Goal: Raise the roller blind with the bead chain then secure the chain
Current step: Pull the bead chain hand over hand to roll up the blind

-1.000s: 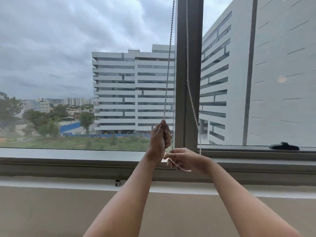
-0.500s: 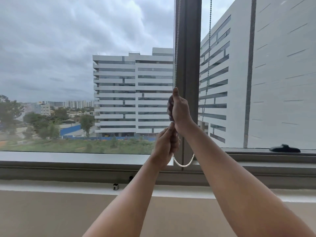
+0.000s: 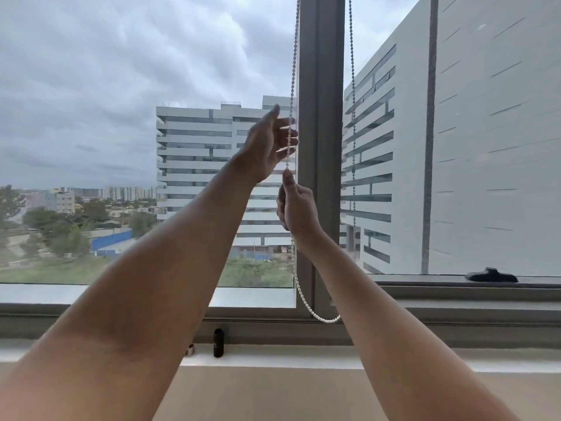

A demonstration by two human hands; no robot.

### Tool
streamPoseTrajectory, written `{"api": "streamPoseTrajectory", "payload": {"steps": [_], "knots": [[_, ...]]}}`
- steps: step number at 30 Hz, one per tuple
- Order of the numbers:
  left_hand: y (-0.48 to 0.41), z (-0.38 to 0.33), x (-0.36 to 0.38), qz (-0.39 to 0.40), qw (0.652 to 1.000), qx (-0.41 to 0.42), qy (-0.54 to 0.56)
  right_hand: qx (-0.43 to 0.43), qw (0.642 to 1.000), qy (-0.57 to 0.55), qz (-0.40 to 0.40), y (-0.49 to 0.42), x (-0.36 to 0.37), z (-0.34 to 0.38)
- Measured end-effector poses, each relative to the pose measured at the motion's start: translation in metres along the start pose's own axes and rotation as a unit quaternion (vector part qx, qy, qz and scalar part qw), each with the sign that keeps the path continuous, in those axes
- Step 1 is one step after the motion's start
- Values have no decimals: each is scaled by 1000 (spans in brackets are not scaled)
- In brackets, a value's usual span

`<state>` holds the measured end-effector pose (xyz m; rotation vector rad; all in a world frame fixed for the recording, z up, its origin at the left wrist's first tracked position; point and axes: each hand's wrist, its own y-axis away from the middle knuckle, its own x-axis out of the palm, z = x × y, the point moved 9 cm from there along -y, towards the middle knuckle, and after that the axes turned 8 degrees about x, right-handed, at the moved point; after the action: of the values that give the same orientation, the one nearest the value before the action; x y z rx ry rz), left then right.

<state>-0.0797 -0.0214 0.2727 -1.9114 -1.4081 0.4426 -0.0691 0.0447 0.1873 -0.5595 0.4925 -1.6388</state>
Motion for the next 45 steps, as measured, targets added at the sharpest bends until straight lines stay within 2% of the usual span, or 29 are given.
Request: {"api": "streamPoseTrajectory", "payload": {"steps": [4,7,11,20,31,35,39,45], "knots": [[-10,-27,17,-30,998,12,-51,-1,1000,-8,19,1,14,0],[-12,-25,14,-58,998,36,-12,5,1000,-15,22,-1,19,-3],[-14,-25,9,-46,996,71,37,4,1000,-14,28,-2,22,-5],[-6,-2,-9,-23,992,116,40,13,998,41,54,1,23,-32],[55,104,-23,-25,992,48,112,155,981,-12,117,42,4,-139],[78,133,-29,-38,993,24,113,210,968,46,131,55,-10,-167],[99,162,-39,-39,992,-2,119,224,957,119,142,62,-25,-174],[118,183,-47,-44,989,-22,136,260,942,149,153,56,-34,-168]]}}
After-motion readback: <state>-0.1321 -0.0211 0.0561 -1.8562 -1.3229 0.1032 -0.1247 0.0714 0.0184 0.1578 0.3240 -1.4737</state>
